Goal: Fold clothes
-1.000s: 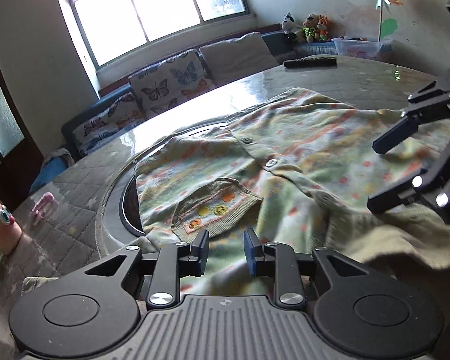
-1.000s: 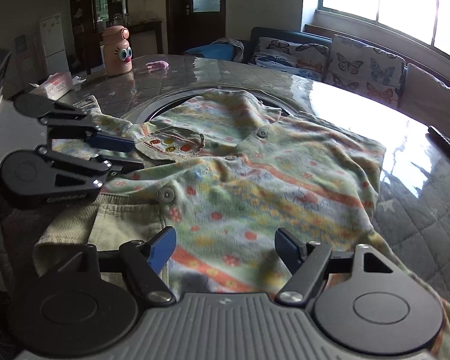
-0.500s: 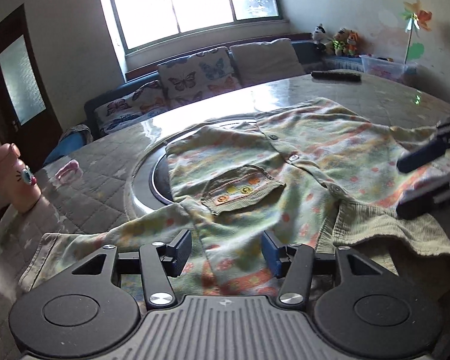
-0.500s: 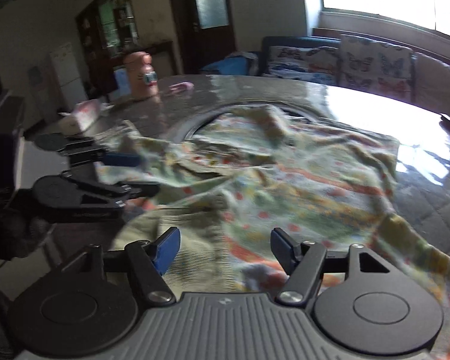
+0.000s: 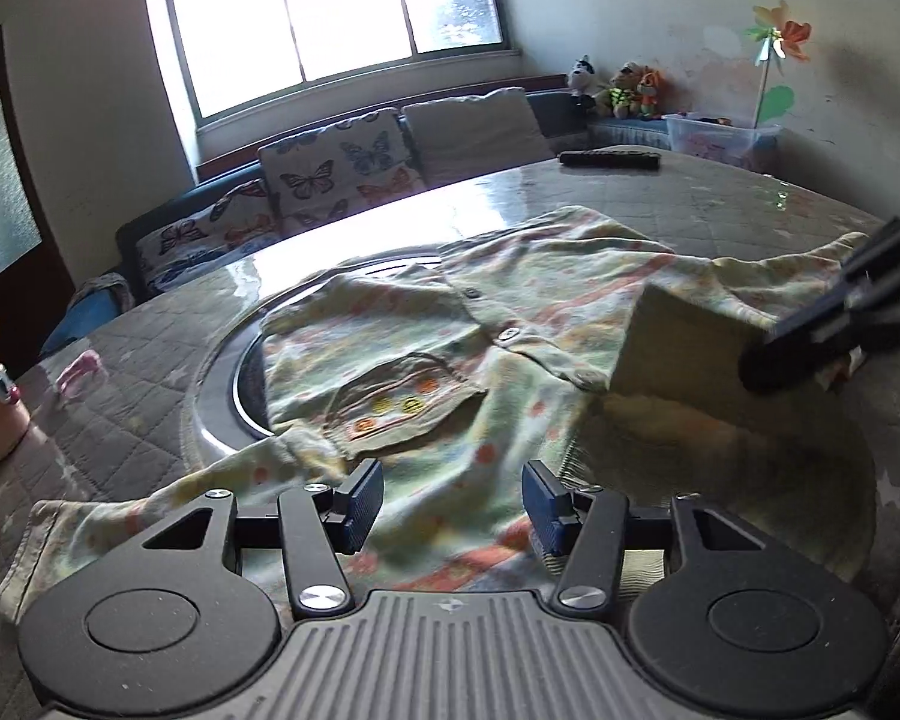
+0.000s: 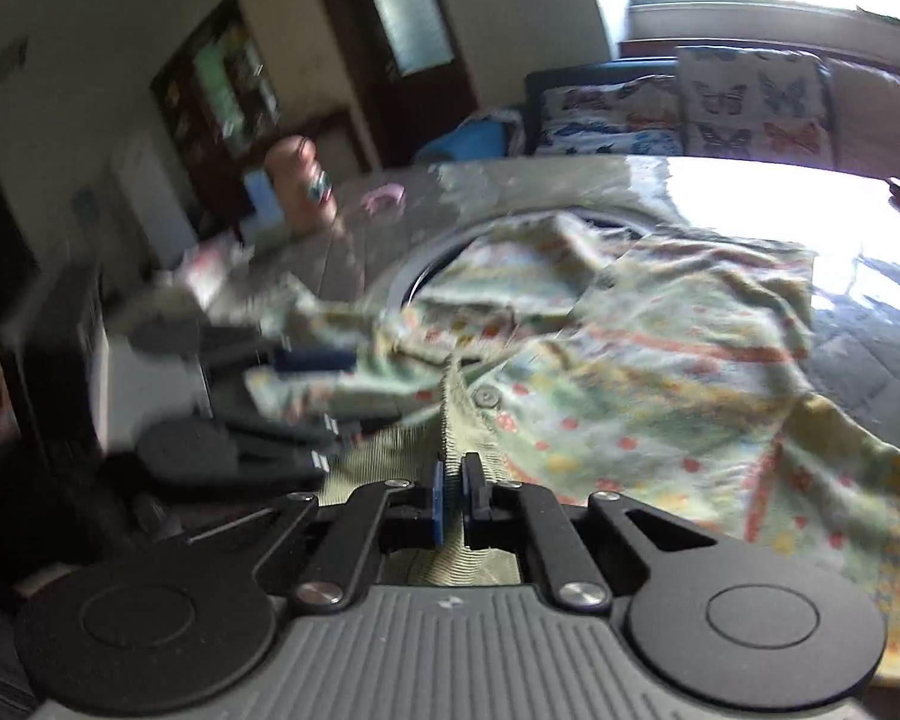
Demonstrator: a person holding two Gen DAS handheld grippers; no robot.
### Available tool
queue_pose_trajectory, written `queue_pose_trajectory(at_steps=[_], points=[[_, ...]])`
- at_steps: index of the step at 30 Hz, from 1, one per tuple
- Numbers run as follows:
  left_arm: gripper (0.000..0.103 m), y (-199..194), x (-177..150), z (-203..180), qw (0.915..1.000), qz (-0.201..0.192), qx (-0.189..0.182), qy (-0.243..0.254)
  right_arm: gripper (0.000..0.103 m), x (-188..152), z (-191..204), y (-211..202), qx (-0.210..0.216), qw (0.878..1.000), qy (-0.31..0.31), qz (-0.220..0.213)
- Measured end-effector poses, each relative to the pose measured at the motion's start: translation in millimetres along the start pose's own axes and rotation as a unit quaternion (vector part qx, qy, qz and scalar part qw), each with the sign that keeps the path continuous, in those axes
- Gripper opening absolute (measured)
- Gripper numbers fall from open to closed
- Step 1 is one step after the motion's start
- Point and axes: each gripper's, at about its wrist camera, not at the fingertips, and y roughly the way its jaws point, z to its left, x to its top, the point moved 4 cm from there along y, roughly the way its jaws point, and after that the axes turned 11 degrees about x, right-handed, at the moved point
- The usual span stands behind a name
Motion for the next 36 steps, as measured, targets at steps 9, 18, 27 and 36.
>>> queue_pose_trajectory(at_steps=[9,18,27,36], points=[[0.055,-6.6,-7.8,-29.1,0.9979,-0.023,-0.023,0.056,0.008,-0.1,7.2,11.8,0.020,1.000,-0.013,0.021],[0.056,-17.2,-10.5,-15.6,0.9984,-0.021,-0.035,0.039,0.016,17.1,12.2,11.1,0.032,0.999,-0.032,-0.018],[0.069,-30.1,14.3,12.1,0.9987,-0.045,-0.022,-0.009,0.032,-19.3,6.5,41.3,-0.031,0.994,-0.094,0.044],[0.070,-0.1,28.0,-32.4,0.9974,-0.043,-0.057,0.010,0.039,-20.1,-35.7,-3.9,-0.127,0.992,-0.010,-0.016]])
